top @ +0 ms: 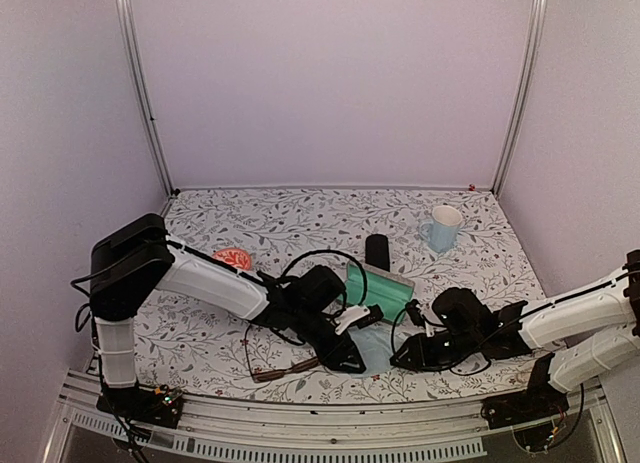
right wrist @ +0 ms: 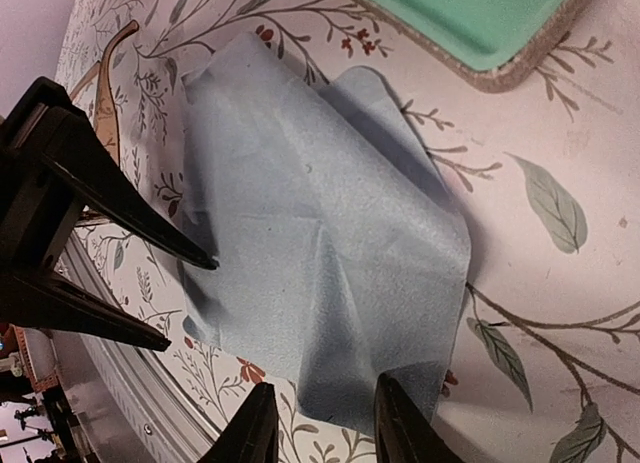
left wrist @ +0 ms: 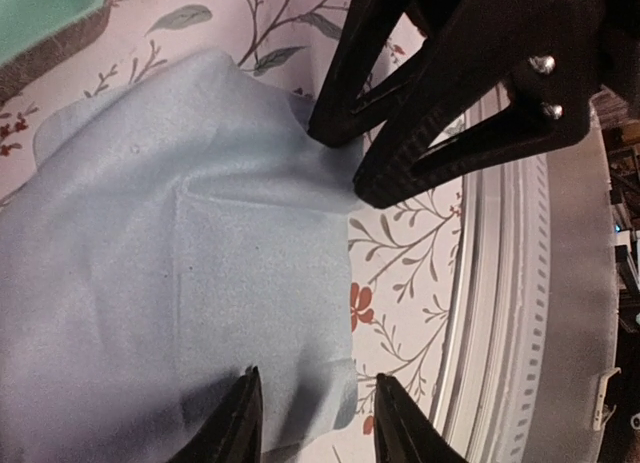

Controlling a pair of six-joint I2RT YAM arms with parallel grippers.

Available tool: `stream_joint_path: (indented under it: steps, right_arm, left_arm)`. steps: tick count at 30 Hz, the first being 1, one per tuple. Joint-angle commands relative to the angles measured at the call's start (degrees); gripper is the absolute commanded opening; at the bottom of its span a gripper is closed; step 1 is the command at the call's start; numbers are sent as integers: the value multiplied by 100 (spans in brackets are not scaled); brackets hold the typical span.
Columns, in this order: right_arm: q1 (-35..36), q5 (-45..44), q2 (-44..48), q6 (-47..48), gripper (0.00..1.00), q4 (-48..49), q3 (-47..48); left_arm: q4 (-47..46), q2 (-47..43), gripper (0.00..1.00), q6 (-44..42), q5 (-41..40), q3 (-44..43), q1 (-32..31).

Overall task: Organize the sunglasses
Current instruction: Adjust the glasses cleaning cloth at the center of the board.

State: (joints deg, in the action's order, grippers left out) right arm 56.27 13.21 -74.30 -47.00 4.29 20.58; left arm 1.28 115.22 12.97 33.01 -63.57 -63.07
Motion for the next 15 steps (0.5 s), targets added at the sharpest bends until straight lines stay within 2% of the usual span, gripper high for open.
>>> stream_joint_path:
  steps: [1,15]
  right_arm:
    - [182,-51,74,-275,34,-632,-177]
    - [736,-224,349,-718,34,-1189,-146]
  left_arm:
    - [521,96,39,-175,119,-15,-112]
    - [1576,-30,31,-601,132,-170,-161]
